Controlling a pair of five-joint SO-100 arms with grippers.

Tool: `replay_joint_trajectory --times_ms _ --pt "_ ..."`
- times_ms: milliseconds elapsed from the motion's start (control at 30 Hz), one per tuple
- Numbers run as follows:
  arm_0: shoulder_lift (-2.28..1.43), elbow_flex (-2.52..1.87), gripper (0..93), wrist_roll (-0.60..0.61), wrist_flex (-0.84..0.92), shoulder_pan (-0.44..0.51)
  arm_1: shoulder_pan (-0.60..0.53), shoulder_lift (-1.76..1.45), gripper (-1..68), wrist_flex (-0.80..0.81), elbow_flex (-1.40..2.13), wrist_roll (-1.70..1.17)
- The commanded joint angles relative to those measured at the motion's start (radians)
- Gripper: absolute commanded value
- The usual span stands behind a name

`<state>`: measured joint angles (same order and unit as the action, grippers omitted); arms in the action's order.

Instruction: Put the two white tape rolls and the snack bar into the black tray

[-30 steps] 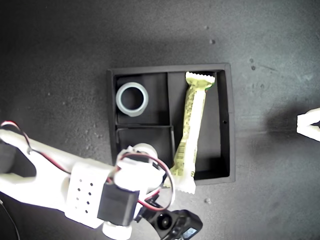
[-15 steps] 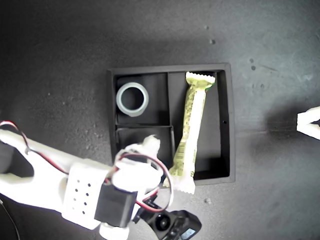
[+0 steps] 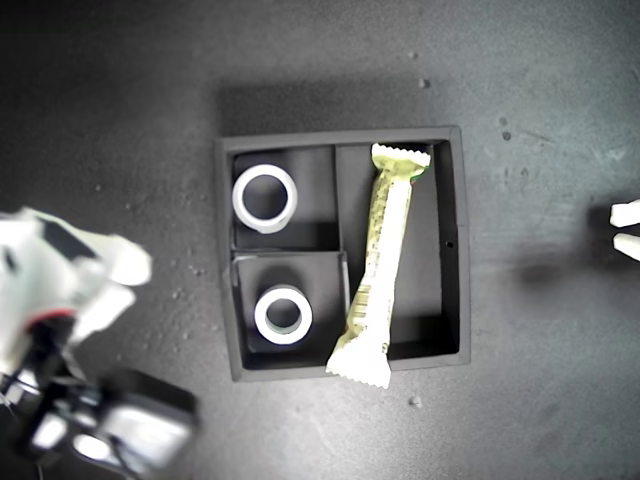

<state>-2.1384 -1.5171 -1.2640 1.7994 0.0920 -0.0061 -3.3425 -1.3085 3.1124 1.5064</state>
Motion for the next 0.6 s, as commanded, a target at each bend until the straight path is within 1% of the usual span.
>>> replay_joint_trajectory --times_ms 0,100,333,467,567 --pt "-0.236 -0.295 0.1 -0.031 -0.061 -0.015 -0.014 -0.008 6.4 -0.032 0.012 0.025" --pt "-0.311 -0.466 0.1 -0.04 -0.124 -0.012 -0.017 -0.008 6.4 -0.032 0.012 0.025" --pt "-0.607 -0.945 0.0 -0.041 -0.371 -0.021 -0.017 -0.008 6.4 -0.032 0.012 0.023" --pt "-0.841 -1.155 0.0 -0.051 -0.42 -0.014 -0.018 -0.008 6.4 -0.032 0.012 0.02" --pt "-0.876 -1.203 0.0 -0.051 -0.44 -0.006 -0.018 -0.008 6.5 -0.032 0.012 0.02"
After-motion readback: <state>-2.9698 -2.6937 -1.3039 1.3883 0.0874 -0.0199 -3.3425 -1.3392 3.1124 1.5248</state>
